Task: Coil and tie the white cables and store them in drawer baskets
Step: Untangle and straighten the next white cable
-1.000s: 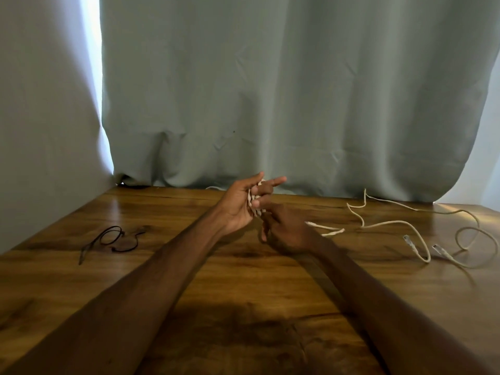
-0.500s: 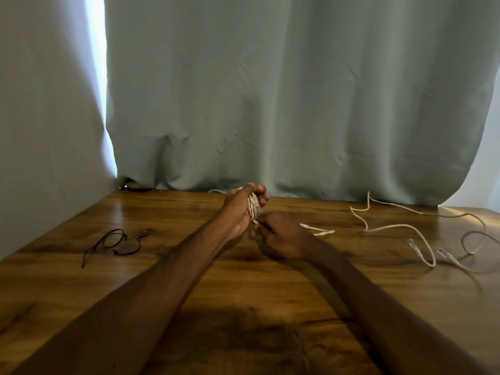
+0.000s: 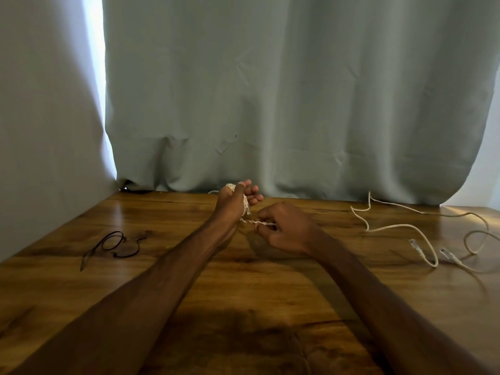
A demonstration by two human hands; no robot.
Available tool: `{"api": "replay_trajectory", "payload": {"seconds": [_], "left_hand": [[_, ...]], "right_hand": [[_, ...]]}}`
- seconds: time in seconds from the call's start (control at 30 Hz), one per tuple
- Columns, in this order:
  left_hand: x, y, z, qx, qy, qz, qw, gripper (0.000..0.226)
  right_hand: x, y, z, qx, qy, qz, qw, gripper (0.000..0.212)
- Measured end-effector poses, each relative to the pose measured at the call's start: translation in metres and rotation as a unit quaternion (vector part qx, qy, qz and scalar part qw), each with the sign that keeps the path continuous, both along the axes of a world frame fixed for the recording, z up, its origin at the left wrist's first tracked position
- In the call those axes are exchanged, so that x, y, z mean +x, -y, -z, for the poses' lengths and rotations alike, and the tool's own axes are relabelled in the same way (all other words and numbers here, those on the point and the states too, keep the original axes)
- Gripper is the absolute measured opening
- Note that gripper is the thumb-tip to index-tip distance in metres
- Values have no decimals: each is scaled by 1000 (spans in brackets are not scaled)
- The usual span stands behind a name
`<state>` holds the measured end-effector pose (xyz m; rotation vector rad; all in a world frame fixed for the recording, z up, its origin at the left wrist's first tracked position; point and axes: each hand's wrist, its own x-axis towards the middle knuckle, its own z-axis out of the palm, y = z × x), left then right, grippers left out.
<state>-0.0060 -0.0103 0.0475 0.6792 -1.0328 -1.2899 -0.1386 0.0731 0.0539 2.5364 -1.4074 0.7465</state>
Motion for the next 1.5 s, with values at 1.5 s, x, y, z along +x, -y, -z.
{"api": "replay_trajectory", "payload": {"seconds": [1.5], "left_hand": [[-2,-29,-21,-28,-92,278,956,16]], "right_hand": [[-6,14,21,63,42,55,996,23]]}}
